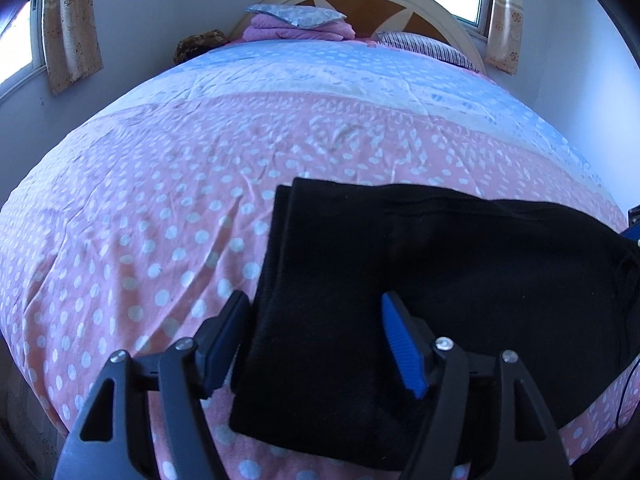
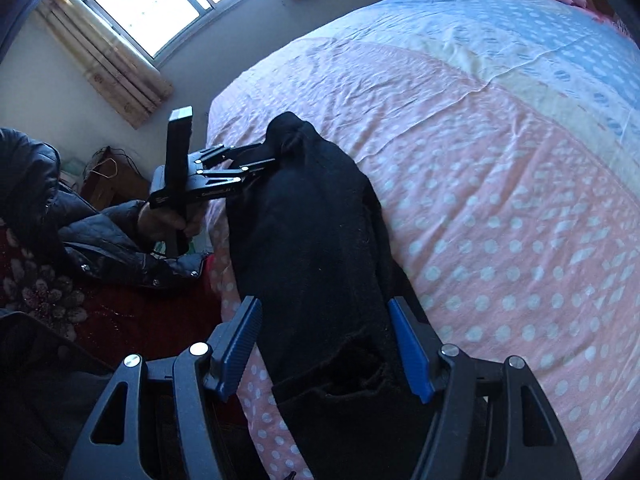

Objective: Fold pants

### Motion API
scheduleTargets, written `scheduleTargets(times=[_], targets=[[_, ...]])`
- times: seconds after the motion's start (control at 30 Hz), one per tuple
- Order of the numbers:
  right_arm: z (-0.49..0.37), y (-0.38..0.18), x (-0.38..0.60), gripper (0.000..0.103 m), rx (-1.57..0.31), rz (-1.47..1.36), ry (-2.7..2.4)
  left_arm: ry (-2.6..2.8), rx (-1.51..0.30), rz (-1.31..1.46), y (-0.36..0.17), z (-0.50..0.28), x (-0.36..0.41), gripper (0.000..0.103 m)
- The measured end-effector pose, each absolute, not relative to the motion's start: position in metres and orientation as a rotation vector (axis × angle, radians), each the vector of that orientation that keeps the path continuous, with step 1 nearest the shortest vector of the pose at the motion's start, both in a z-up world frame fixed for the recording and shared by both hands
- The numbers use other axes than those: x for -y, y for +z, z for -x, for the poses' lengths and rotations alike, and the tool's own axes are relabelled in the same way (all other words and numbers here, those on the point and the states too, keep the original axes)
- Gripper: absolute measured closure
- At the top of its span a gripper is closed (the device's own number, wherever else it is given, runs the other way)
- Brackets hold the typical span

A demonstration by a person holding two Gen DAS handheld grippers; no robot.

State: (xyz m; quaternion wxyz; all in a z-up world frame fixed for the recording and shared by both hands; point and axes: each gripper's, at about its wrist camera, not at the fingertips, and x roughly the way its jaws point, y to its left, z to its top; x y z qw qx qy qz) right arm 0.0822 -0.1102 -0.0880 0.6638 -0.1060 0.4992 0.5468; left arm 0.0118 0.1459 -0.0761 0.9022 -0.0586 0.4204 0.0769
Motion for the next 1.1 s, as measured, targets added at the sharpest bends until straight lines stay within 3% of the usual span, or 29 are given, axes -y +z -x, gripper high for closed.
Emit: scheduleTargets(times=[0.27, 0.5, 0.67, 0.77, 1.1], targets=[[-0.074, -0.107, 0.103, 0.036, -1.205, 0.462, 1.167, 0.155, -0.867, 0.122, -0.076, -0.013, -0.146, 0.032], [-0.082, -0.084, 0.102, 0.036, -1.180, 0.260, 1.381, 0.159, -0.866, 0.127, -0.076, -0.012, -0.145, 0.032], [-0.092, -0.111, 0.067, 0.036, -1.209, 0.393, 1.313, 0.154, -0.870, 0.128, -0.076, -0.012, -0.145, 0.032], [-0.103, -0.099, 0.077, 0.036, -1.152, 0.338, 1.276, 0.151, -0.866, 0.130, -0.076, -0.012, -0.146, 0.031], [-0.109, -0.107, 0.100, 0.036, -1.240, 0.275, 1.242, 0.142, -0.863, 0.132, -0.076, -0.012, -0.147, 0.029]])
